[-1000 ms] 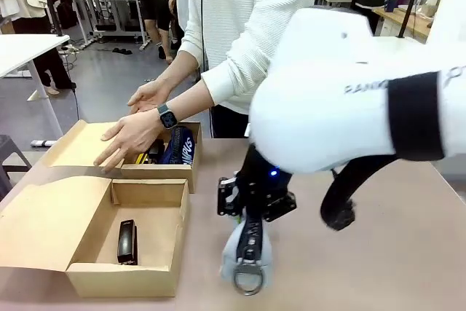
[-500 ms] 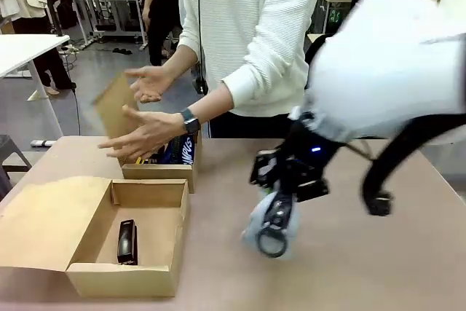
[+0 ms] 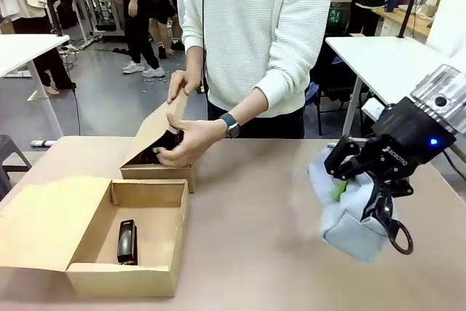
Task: Place items inside the box.
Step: Pick up a Pencil pouch or Stapler and place it inside the Mailer Box closest to the robot.
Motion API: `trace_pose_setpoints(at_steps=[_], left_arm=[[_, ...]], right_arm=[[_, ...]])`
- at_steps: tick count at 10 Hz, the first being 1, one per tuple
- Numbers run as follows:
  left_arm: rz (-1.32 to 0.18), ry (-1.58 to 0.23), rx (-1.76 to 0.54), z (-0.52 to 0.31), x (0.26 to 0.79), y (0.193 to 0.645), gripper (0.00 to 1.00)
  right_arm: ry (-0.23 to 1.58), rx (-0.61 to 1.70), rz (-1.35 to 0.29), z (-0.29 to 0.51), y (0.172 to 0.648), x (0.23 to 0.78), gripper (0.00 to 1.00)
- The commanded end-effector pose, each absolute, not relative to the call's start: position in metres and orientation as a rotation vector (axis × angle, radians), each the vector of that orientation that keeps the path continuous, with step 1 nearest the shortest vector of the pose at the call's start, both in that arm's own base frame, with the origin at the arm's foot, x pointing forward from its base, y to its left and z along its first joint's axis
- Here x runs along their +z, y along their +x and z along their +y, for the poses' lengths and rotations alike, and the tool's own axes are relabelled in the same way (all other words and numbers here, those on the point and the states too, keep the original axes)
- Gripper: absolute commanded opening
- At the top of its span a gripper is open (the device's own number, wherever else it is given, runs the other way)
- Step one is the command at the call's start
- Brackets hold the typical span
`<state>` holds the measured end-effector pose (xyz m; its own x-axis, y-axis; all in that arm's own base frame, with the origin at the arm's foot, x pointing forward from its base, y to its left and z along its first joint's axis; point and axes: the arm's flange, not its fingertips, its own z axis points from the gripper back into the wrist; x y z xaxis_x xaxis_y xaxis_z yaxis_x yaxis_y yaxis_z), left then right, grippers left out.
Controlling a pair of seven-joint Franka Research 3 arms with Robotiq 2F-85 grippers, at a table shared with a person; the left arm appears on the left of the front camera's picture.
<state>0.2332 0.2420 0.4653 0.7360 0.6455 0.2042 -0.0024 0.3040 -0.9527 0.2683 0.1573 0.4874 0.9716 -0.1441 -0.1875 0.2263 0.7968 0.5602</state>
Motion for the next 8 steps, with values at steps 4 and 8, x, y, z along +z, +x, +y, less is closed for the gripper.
trace_pose_setpoints(at_steps=[4,8], left_arm=[[-0.662,-1.218,0.457,0.241,0.466,0.234,1.0],[-0.662,-1.218,0.457,0.241,0.466,0.234,1.0]], right_arm=[[0.544,-0.093,0.138,0.162,0.241,0.45,0.07],[0.534,-0.064,0.163,0.168,0.248,0.44,0.07]])
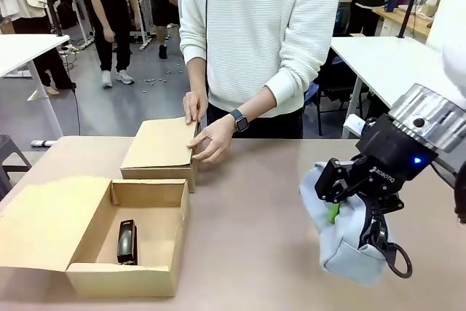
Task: Place items inside the box.
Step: Pick up a Pencil pouch or Stapler and place it inside the Mailer Box closest to the robot.
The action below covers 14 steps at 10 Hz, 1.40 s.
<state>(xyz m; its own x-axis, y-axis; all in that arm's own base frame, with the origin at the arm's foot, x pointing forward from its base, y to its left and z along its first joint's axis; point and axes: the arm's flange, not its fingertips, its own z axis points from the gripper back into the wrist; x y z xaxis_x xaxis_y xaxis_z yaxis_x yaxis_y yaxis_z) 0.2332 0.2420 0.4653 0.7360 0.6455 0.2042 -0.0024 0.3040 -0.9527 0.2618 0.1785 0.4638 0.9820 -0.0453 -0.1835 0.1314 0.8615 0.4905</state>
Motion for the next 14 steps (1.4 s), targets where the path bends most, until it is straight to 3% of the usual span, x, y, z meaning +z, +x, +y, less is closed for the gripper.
trace_pose_setpoints(at_steps=[1,9,12,14], left_arm=[[-0.662,-1.218,0.457,0.241,0.466,0.234,1.0],[-0.662,-1.218,0.457,0.241,0.466,0.234,1.0],[-0.662,-1.218,0.457,0.241,0.466,0.234,1.0],[-0.662,-1.218,0.457,0.241,0.466,0.234,1.0]], right_arm=[[0.536,-0.06,0.165,0.168,0.249,0.439,0.07],[0.465,0.026,0.166,0.201,0.252,0.442,0.07],[0.387,0.195,0.13,0.297,0.274,0.447,0.07],[0.431,0.174,0.069,0.384,0.283,0.464,0.07]])
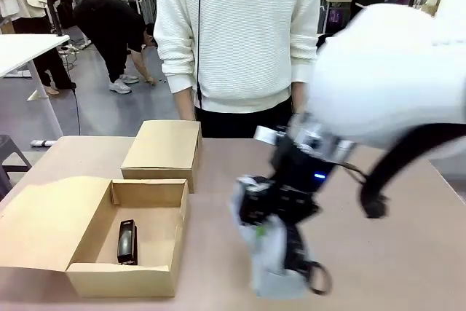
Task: Place items inside the box.
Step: Pick up a Pencil pouch or Stapler and place it inside the Mailer Box closest to the robot.
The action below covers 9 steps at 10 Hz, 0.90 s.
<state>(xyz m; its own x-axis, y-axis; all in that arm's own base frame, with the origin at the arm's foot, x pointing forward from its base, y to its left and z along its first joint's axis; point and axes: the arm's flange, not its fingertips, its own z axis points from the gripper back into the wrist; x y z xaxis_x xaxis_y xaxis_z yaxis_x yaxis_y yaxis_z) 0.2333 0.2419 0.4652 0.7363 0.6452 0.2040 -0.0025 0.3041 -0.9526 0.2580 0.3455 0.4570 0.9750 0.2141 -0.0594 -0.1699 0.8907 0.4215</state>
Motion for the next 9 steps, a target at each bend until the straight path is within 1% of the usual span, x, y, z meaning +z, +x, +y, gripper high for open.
trace_pose_setpoints(at_steps=[1,2,3,4,5,6,7,8,9], left_arm=[[-0.662,-1.218,0.457,0.241,0.466,0.234,1.0],[-0.662,-1.218,0.457,0.241,0.466,0.234,1.0],[-0.662,-1.218,0.457,0.241,0.466,0.234,1.0],[-0.662,-1.218,0.457,0.241,0.466,0.234,1.0],[-0.662,-1.218,0.457,0.241,0.466,0.234,1.0],[-0.662,-1.218,0.457,0.241,0.466,0.234,1.0],[-0.662,-1.218,0.457,0.241,0.466,0.234,1.0],[-0.662,-1.218,0.457,0.241,0.466,0.234,1.0],[-0.662,-1.218,0.457,0.241,0.466,0.234,1.0]], right_arm=[[0.464,0.159,0.045,0.422,0.281,0.472,0.07],[0.47,0.123,0.087,0.456,0.281,0.472,0.07],[0.459,-0.017,0.1,0.486,0.283,0.46,0.07],[0.443,-0.187,0.037,0.493,0.289,0.448,0.07],[0.408,-0.247,-0.013,0.472,0.293,0.449,0.07],[0.492,-0.013,0.079,0.475,0.28,0.461,0.07],[0.492,-0.013,0.079,0.475,0.28,0.461,0.07],[0.466,-0.133,0.044,0.473,0.292,0.445,0.07],[0.482,-0.193,-0.05,0.483,0.297,0.448,0.07]])
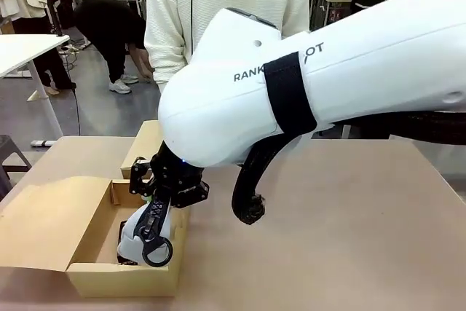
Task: Place items inside the box.
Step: Pick up a Pencil pouch or Stapler and place it inside the Mailer Box closest to the robot.
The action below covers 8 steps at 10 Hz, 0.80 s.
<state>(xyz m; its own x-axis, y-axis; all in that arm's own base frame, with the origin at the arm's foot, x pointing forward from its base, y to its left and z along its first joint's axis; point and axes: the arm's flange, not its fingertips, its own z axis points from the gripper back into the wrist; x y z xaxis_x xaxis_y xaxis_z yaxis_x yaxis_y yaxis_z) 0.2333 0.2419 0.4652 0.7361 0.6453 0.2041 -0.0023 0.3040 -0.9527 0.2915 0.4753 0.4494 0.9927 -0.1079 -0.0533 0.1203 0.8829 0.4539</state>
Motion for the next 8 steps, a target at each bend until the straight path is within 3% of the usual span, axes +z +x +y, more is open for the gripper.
trace_pose_setpoints(at_steps=[1,8], left_arm=[[-0.662,-1.218,0.457,0.241,0.466,0.234,1.0],[-0.662,-1.218,0.457,0.241,0.466,0.234,1.0]], right_arm=[[0.504,-0.173,-0.065,0.491,0.307,0.451,0.07],[0.373,-0.11,0.02,0.541,0.357,0.397,0.07]])
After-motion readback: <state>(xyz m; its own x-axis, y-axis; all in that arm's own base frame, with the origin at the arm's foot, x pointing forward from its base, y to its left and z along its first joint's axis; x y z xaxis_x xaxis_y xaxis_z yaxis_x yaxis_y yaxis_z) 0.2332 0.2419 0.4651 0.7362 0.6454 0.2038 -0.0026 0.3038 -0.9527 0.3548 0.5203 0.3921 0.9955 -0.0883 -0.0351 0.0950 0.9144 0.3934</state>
